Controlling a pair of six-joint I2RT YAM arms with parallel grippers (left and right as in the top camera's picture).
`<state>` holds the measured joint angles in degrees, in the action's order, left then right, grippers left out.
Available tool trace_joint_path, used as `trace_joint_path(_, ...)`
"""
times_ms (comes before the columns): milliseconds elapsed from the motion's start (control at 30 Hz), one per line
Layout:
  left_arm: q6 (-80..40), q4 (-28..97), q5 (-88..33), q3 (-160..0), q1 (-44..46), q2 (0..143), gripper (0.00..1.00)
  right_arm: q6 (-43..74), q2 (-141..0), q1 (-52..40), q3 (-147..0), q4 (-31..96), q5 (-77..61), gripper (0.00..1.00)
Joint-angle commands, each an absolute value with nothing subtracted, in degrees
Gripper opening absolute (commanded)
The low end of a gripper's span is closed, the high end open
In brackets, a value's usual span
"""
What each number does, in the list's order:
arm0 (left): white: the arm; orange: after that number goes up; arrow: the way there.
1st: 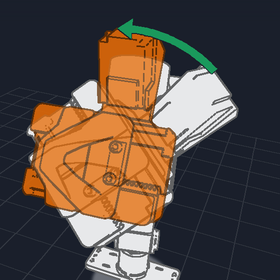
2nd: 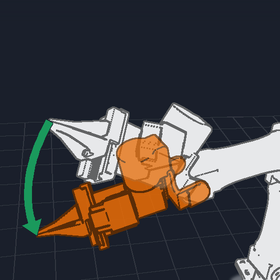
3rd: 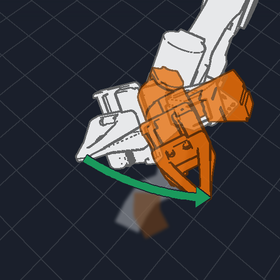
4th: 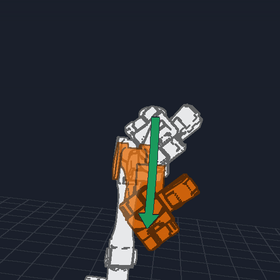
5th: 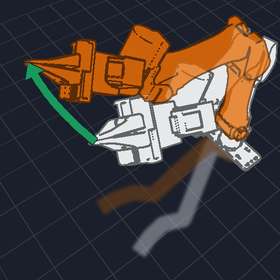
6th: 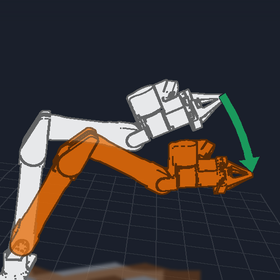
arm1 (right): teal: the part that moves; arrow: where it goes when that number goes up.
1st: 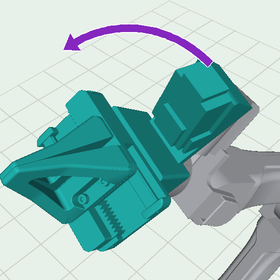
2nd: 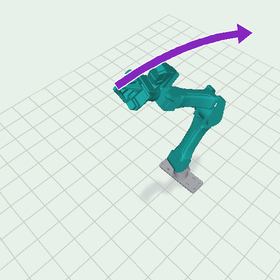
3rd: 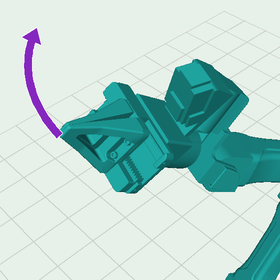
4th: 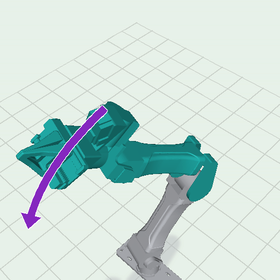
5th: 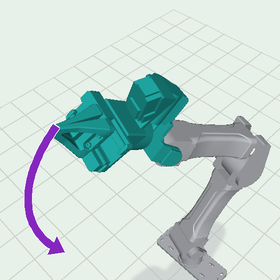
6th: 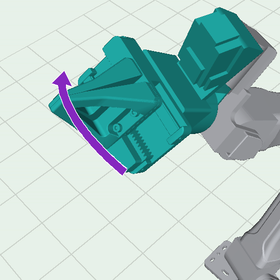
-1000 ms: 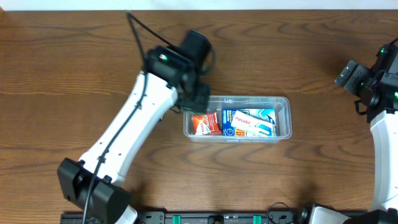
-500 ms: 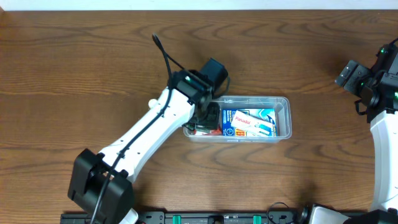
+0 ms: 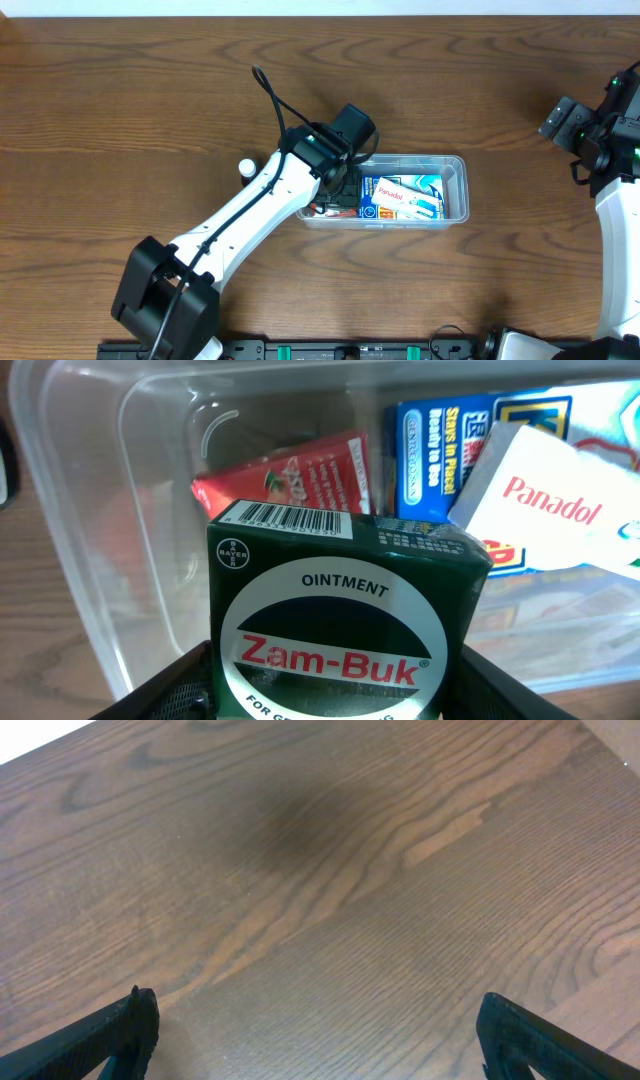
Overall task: Pack container
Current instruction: 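Lower the green tin into the container's left end and open the gripper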
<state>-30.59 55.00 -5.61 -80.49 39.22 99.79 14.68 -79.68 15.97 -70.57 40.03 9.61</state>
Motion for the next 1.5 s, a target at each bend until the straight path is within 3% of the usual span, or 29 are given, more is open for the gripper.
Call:
trace_joint_path(0,-32.08,54.54,-4.6,-80.38,39.35,101.73,0.66,15.4,-79.64,16.27,-71.24,40.12,9.61,0.99)
trace_joint_path(733,-33.36,55.11,-4.58,-80.36,39.35,108.36,0.68,15.4,-79.64,16.27,-71.22,40.12,9.61,0.99)
trace_joint_path(800,-33.34,54.94,-4.97,-80.36,39.35,108.36,0.76,15.42,-79.64,16.27,-71.24,40.12,9.61,0.99)
trace_joint_path(967,-33.34,53.8,-5.61,-80.36,39.35,108.33,0.84,15.4,-79.64,16.27,-71.22,40.12,9.61,0.99)
trace_joint_path(1467,-27.46,48.07,-3.75,-80.38,38.15,108.33,0.84,15.4,-79.64,16.27,-71.22,40.12,9.61,0.99)
